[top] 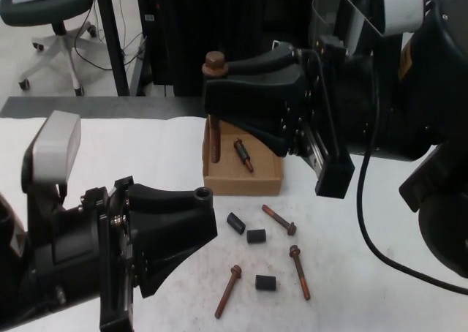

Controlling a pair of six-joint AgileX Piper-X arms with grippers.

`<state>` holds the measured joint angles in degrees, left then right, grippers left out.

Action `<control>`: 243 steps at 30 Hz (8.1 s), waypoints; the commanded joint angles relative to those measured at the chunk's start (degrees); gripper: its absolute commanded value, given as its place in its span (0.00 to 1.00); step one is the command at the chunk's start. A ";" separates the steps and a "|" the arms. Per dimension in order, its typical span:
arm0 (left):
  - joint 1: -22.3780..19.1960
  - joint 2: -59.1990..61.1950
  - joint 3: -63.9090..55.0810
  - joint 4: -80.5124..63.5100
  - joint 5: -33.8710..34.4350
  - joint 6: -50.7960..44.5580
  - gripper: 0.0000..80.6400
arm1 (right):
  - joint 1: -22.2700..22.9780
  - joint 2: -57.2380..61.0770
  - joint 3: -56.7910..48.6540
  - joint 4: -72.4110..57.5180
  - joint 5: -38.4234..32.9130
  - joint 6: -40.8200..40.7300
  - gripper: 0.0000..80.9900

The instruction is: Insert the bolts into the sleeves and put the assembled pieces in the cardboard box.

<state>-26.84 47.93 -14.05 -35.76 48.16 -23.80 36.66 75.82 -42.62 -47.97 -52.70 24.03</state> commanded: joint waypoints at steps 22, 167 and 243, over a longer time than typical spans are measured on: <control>0.18 0.12 -0.55 -1.12 0.35 -0.30 0.00 | 1.54 -0.15 1.08 5.74 -2.44 0.05 0.01; 4.60 77.63 -89.96 76.68 -27.63 32.61 0.00 | -13.40 -2.93 1.08 7.06 2.60 5.13 0.01; -7.61 35.84 -29.93 56.44 -23.94 11.91 0.48 | -18.38 -13.45 -9.17 93.35 25.31 -23.54 0.38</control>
<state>-34.16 83.33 -43.00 21.19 23.69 -10.11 18.28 63.72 -50.36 44.47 -26.79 0.00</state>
